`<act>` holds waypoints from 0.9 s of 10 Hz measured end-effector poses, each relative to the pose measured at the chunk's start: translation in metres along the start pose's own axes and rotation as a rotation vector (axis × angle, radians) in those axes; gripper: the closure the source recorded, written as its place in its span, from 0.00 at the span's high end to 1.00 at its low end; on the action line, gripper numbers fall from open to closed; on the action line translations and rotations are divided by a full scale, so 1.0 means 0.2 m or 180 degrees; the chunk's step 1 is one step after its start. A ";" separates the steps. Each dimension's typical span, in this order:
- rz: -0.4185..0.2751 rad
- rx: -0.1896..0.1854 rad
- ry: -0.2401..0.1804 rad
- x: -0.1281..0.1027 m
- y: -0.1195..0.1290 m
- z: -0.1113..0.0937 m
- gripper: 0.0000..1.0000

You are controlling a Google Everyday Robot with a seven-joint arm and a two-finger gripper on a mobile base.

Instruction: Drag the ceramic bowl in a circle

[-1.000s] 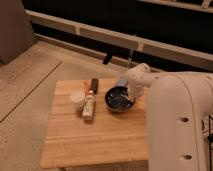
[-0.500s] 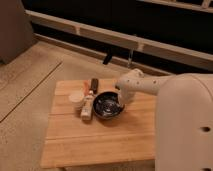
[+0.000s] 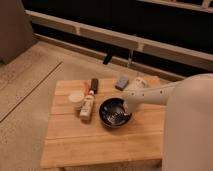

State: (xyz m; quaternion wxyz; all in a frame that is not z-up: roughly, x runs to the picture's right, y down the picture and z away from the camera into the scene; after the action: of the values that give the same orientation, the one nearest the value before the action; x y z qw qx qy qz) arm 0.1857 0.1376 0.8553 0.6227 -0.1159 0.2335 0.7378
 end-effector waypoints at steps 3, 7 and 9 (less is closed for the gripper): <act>0.0267 0.0168 -0.0049 -0.15 -0.15 0.01 0.00; 0.0297 0.0056 0.0024 -0.29 -0.01 0.06 0.01; 0.0320 -0.0025 0.0070 -0.30 0.06 0.07 0.05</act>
State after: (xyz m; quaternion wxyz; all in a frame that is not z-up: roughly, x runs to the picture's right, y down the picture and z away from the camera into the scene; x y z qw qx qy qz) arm 0.1878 0.0919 0.8972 0.5817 -0.1146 0.2430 0.7677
